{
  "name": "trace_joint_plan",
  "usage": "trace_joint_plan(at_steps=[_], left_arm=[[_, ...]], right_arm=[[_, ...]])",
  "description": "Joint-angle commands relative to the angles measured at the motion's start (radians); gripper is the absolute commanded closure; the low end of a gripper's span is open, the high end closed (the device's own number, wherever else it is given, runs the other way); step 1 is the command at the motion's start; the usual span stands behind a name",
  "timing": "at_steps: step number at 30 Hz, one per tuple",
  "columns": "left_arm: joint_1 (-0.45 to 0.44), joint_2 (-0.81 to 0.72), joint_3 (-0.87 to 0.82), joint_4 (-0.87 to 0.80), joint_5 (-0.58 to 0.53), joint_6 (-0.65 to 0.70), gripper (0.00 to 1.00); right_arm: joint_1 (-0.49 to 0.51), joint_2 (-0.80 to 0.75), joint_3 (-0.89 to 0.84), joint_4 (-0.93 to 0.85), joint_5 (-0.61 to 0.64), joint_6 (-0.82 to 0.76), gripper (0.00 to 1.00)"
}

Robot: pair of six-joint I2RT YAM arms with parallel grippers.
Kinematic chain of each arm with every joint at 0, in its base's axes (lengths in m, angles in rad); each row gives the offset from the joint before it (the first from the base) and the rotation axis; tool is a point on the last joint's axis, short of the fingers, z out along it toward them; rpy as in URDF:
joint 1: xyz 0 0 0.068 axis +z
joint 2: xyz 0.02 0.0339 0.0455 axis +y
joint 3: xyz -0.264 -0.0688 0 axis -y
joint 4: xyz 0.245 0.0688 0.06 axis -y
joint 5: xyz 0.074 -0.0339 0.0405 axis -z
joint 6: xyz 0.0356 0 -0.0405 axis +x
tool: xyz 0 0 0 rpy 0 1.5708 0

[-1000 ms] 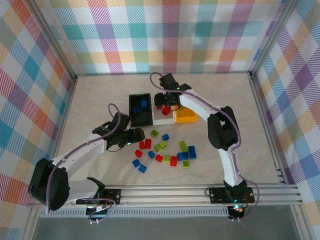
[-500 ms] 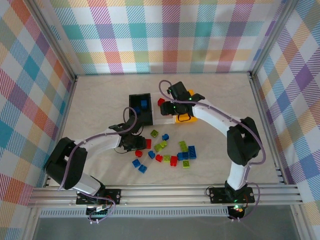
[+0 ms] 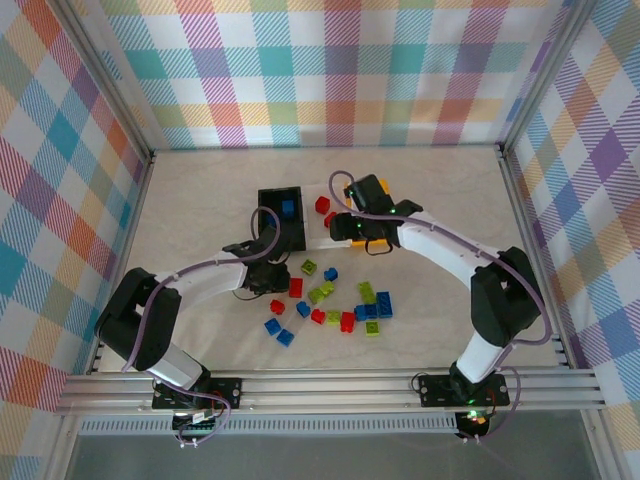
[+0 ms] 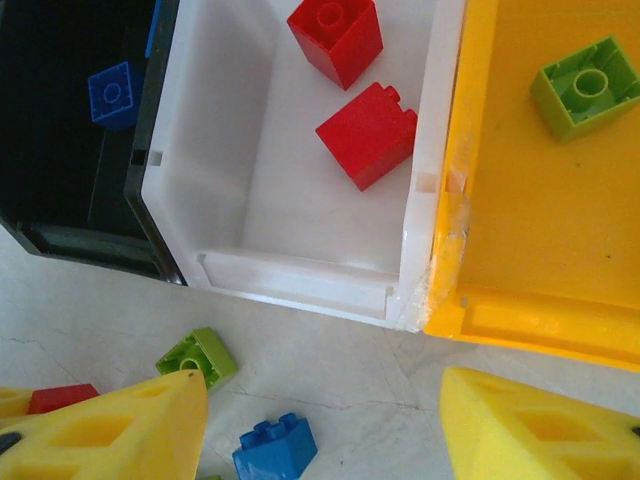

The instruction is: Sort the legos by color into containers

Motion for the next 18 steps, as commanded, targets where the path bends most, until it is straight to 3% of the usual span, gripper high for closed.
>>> trace_joint_plan(at_steps=[1, 6, 10, 18], left_arm=[[-0.008, -0.041, 0.059, -0.048, 0.001, 0.006, 0.82], [-0.008, -0.026, 0.212, -0.052, 0.082, -0.017, 0.83], [-0.008, 0.104, 0.404, -0.056, 0.122, -0.020, 0.86], [-0.004, 0.416, 0.806, -0.186, 0.060, 0.042, 0.87]], right_arm=[[0.005, -0.062, -0.027, 0.026, 0.011, 0.018, 0.37], [0.004, -0.113, -0.076, 0.035, 0.031, 0.032, 0.37], [0.000, -0.157, -0.123, 0.035, 0.044, 0.044, 0.37], [-0.001, -0.222, -0.186, 0.003, 0.058, 0.044, 0.35]])
